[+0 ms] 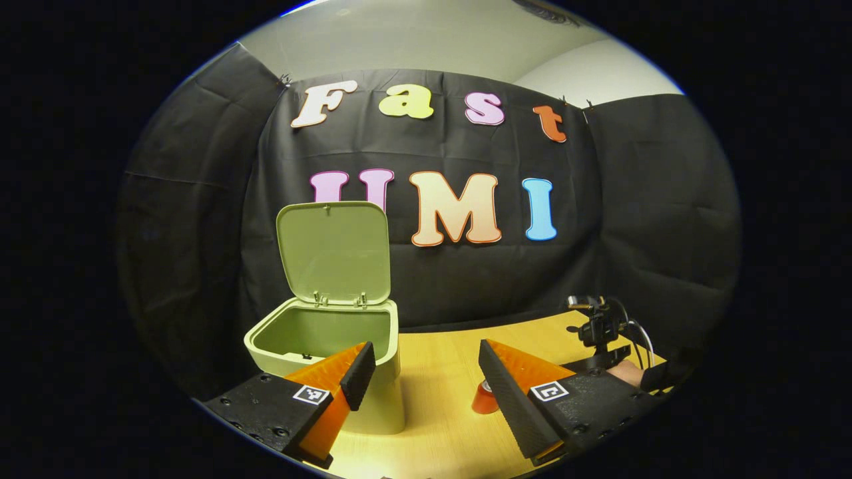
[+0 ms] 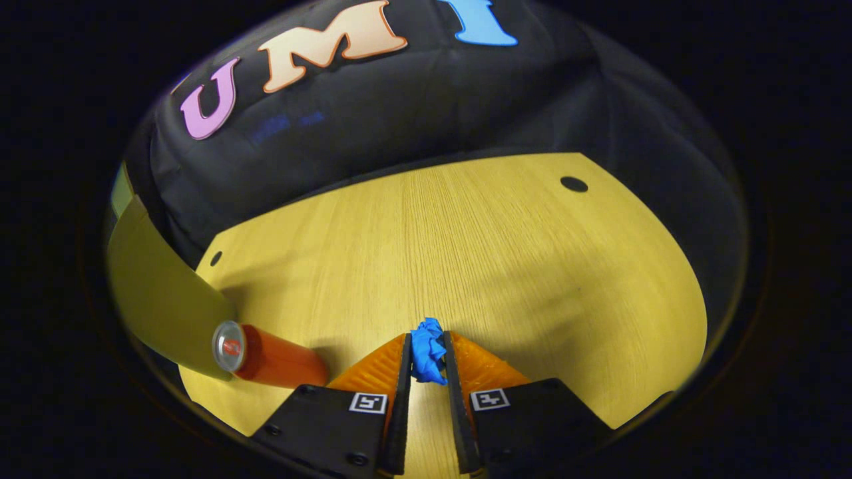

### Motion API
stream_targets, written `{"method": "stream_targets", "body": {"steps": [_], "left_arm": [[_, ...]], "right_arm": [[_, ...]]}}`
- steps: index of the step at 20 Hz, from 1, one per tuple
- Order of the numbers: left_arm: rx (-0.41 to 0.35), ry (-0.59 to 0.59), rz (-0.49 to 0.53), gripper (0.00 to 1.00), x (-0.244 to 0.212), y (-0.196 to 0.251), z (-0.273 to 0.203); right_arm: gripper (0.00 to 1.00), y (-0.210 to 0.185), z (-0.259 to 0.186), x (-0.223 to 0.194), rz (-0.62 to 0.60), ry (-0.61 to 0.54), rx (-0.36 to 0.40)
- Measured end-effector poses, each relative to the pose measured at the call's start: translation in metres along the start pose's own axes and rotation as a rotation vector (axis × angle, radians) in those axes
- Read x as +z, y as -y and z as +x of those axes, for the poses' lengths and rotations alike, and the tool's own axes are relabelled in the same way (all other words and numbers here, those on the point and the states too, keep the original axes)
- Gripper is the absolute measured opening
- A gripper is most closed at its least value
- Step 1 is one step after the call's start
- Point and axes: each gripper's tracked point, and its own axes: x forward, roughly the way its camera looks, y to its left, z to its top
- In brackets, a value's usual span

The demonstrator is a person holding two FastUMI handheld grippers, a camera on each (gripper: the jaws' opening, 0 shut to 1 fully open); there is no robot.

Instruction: Press the lid of the desktop garbage bin to open it, pick up the crumpled paper on the desktop and throw it into the bin, then pick up the pop can on the desktop and drop it into the bin, and finally close the garbage bin lid.

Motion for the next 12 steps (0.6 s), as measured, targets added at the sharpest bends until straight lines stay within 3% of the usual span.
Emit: {"method": "stream_targets", "body": {"steps": [5,7,8,9,12], "left_arm": [[0.007,0.006,-0.045,0.93,-0.002,-0.009,-0.003],[0.019,0.008,-0.059,0.98,-0.004,-0.015,-0.008],[0.024,0.008,-0.062,0.93,-0.004,-0.018,-0.01],[0.034,0.01,-0.066,0.96,-0.005,-0.023,-0.012],[0.057,0.017,-0.081,0.93,-0.005,-0.037,-0.021]], "right_arm": [[0.31,-0.025,-0.056,0.061,-0.051,0.151,0.079],[0.31,-0.049,-0.085,0.087,-0.127,0.226,0.117],[0.31,-0.061,-0.1,0.096,-0.155,0.259,0.144],[0.31,-0.072,-0.115,0.107,-0.179,0.289,0.174],[0.31,-0.109,-0.15,0.119,-0.242,0.36,0.259]]}}
